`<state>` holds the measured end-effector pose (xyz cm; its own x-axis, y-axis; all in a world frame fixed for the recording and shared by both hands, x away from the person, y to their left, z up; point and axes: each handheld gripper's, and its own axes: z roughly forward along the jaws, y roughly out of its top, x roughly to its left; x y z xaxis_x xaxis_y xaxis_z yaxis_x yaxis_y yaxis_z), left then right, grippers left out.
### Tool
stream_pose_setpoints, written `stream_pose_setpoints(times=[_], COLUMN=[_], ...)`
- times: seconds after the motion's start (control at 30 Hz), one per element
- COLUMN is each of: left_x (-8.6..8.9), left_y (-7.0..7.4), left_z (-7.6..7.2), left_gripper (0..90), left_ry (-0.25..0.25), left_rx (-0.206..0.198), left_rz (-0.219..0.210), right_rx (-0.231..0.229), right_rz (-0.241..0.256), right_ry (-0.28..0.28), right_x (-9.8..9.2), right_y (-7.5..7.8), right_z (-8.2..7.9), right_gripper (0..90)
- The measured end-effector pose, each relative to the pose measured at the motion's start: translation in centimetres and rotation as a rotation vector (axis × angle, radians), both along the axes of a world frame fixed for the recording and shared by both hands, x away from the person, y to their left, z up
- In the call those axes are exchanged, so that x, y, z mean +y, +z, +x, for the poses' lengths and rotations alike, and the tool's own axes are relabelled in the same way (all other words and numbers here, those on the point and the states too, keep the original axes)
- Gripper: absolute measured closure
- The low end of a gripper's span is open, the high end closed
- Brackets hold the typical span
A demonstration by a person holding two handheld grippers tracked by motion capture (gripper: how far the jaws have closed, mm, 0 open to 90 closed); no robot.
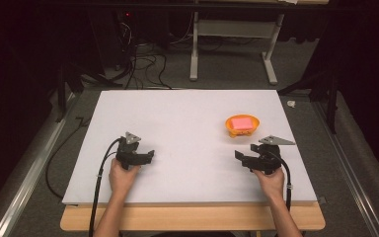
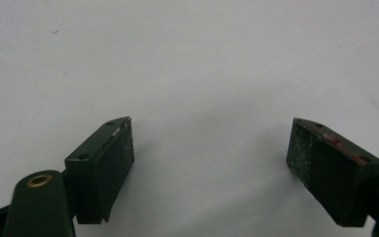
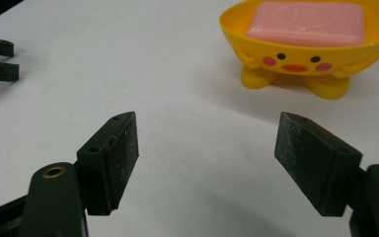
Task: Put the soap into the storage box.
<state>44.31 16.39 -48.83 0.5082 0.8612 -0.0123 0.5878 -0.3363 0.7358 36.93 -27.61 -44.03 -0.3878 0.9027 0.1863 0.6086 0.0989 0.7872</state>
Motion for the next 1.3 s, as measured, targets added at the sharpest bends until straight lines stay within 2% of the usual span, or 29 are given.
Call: stream_pose_setpoints(times=[0.17, 0.2, 0.5, 0.7, 0.73, 0.87, 1.0, 1.23, 1.3], left_x=[0.0, 0.0, 0.0, 0.0, 0.0, 0.0, 0.0, 0.0, 0.0], left_y=[0.0, 0.0, 0.0, 0.0, 0.0, 0.0, 0.0, 0.0, 0.0], left_z=[0.0, 0.0, 0.0, 0.0, 0.0, 0.0, 0.0, 0.0, 0.0], left_gripper=[18.7, 18.7, 18.7, 18.7, 18.7, 18.7, 18.7, 18.7, 18.8], left_ry=[0.000, 0.000, 0.000, 0.001, 0.000, 0.000, -0.001, 0.000, 0.001], left_rx=[0.000, 0.000, 0.000, -0.001, 0.000, 0.000, 0.000, -0.002, -0.002], left_rz=[0.000, 0.000, 0.000, 0.000, 0.000, 0.000, 0.000, 0.001, 0.002], right_rx=[0.013, 0.017, 0.038, 0.044, 0.043, 0.044, 0.051, 0.047, 0.050], right_rz=[-0.020, -0.040, -0.106, -0.128, -0.149, -0.174, -0.179, -0.242, -0.237], right_ry=[-0.003, -0.003, -0.018, -0.021, -0.018, -0.015, -0.018, -0.004, -0.004], right_x=[0.1, 0.1, 0.5, 0.7, 0.9, 1.1, 1.2, 1.7, 1.7], right_y=[-0.7, -1.1, -2.4, -2.9, -3.0, -3.3, -3.6, -4.2, -4.2], right_z=[0.2, 0.3, 0.8, 1.0, 1.0, 1.1, 1.2, 1.2, 1.2], right_gripper=[25.3, 25.2, 25.1, 25.1, 25.1, 25.0, 24.9, 23.1, 23.1])
